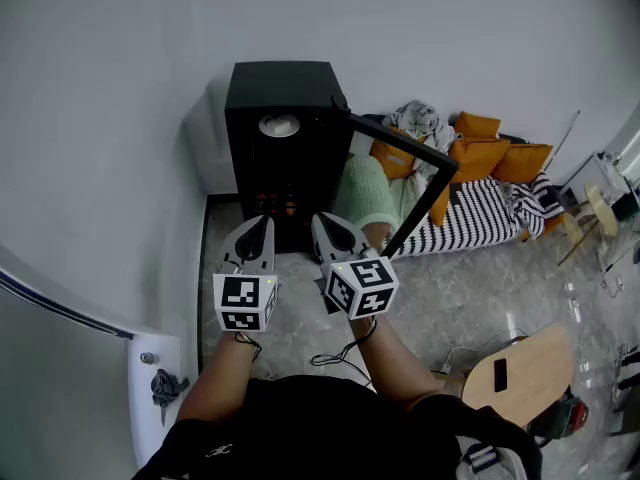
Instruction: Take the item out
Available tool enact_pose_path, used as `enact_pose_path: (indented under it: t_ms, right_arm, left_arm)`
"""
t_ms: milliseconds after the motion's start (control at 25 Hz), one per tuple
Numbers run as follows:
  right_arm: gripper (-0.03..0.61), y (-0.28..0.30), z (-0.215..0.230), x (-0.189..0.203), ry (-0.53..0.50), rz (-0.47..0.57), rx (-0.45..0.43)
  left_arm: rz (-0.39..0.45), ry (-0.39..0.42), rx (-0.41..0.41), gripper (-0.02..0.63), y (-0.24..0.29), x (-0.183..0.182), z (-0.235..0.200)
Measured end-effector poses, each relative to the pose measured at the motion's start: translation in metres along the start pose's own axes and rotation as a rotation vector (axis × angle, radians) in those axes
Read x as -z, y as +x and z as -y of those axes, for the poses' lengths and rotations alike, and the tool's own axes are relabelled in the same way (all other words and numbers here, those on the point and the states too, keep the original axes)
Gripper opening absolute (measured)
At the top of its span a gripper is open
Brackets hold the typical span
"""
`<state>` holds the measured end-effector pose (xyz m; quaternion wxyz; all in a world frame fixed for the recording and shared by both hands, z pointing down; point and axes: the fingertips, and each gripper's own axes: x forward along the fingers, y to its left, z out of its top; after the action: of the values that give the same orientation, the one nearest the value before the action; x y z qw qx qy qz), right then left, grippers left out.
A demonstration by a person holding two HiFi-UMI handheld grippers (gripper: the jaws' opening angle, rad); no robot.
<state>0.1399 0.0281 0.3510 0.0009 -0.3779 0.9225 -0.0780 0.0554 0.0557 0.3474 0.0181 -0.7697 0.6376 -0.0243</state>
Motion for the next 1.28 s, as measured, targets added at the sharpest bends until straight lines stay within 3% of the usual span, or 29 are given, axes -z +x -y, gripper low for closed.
enact_pose_path:
  t_ms: [200, 480, 840, 1280]
  right_arm:
    - [0.006, 0.011, 0.002, -0.001, -0.019, 0.003, 0.009]
    - [0.006, 0.024, 0.004, 0.007, -0.029, -0.012, 0.049]
    - [0.006, 0.058, -0.006, 0.008, -0.044, 0.003, 0.083]
    - [0.006, 0.096, -0.040, 0.022, -0.273, -0.035, 0.159]
  left_arm:
    - [-0.030, -0.055, 0.015, 0.008, 0.009, 0.005, -0.010]
    - [-0.037, -0.051, 0.021, 0.008, 0.016, 0.015, -0.021]
    - [-0.025, -0.068, 0.007, 0.008, 0.022, 0.020, -0.066]
    - [-0.049, -0.042, 0.095, 0.008, 0.027, 0.031, -0.114]
